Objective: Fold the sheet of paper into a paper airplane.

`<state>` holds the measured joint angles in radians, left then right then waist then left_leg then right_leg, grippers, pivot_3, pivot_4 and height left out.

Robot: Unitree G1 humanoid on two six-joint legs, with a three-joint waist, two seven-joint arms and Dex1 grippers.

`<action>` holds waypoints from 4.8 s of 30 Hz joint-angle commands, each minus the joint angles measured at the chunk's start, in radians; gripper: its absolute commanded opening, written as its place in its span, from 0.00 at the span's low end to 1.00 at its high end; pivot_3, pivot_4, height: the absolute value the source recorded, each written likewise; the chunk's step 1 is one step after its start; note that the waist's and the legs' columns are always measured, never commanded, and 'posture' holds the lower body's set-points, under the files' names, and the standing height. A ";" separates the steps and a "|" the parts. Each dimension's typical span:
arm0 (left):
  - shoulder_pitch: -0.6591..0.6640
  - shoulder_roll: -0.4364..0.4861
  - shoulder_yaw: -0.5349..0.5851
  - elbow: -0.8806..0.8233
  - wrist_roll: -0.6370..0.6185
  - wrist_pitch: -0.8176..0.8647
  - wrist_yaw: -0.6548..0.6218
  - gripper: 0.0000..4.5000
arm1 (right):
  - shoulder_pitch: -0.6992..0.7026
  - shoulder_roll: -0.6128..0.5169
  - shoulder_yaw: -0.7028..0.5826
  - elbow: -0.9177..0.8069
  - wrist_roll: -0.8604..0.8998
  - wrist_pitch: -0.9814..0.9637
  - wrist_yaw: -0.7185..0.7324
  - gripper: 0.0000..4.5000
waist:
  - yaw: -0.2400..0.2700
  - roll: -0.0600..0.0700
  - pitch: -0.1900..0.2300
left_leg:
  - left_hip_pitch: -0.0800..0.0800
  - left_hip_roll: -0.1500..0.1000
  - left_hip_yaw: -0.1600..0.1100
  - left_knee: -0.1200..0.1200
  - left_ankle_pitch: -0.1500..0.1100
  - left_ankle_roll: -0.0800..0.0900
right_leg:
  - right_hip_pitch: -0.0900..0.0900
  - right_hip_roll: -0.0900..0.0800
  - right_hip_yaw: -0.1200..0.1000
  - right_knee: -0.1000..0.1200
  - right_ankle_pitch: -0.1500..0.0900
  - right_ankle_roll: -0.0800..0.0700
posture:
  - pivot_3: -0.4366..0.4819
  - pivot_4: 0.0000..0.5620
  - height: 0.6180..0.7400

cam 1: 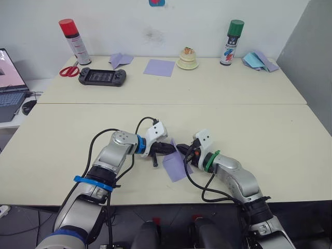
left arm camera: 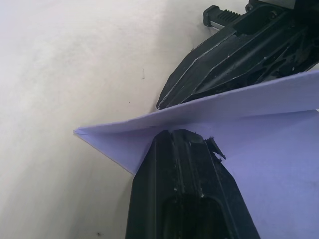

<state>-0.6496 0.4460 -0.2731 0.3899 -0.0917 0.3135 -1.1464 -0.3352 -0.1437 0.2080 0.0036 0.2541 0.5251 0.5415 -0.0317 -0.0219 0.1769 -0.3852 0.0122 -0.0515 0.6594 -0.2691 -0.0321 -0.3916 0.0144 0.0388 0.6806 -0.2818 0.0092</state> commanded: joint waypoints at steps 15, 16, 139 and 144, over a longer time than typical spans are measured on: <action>-0.030 0.071 0.004 0.007 0.046 -0.040 -0.032 0.00 | -0.003 -0.050 0.065 -0.025 0.000 0.010 0.104 0.00 | -0.004 0.000 0.000 | 0.001 0.000 0.000 0.000 0.000 0.000 | 0.001 0.000 0.000 0.000 0.000 0.000 | 0.48 0.27 1.00; -0.031 0.088 0.011 -0.001 0.044 -0.035 -0.033 0.00 | -0.004 -0.052 0.069 -0.018 -0.009 0.008 0.102 0.00 | -0.004 0.000 0.000 | 0.001 0.001 0.000 0.000 0.000 0.000 | 0.000 0.001 0.000 0.000 0.000 0.000 | 0.48 0.27 1.00; -0.116 0.130 0.079 0.191 0.012 -0.407 -0.094 0.17 | 0.077 -0.229 -0.007 -0.194 0.040 -0.045 0.258 0.00 | 0.004 0.002 -0.005 | 0.000 -0.002 0.000 0.000 0.000 0.000 | 0.001 0.000 0.000 -0.001 0.000 0.000 | 0.48 0.27 1.00; -0.173 0.103 0.072 0.345 0.057 -0.615 -0.106 0.50 | 0.095 -0.263 -0.077 -0.372 0.153 0.114 0.229 0.00 | 0.005 -0.001 0.001 | -0.002 -0.001 -0.002 0.001 0.000 0.000 | 0.000 -0.001 -0.002 -0.001 0.000 0.000 | 0.48 0.27 1.00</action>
<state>-0.7861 0.5542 -0.2053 0.7171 -0.0461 -0.2163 -1.2519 -0.2448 -0.3917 0.1595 -0.2944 0.3670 0.5995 0.7797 -0.0262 -0.0228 0.1777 -0.3875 0.0113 -0.0539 0.6603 -0.2692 -0.0319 -0.3916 0.0137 0.0362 0.6799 -0.2818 0.0091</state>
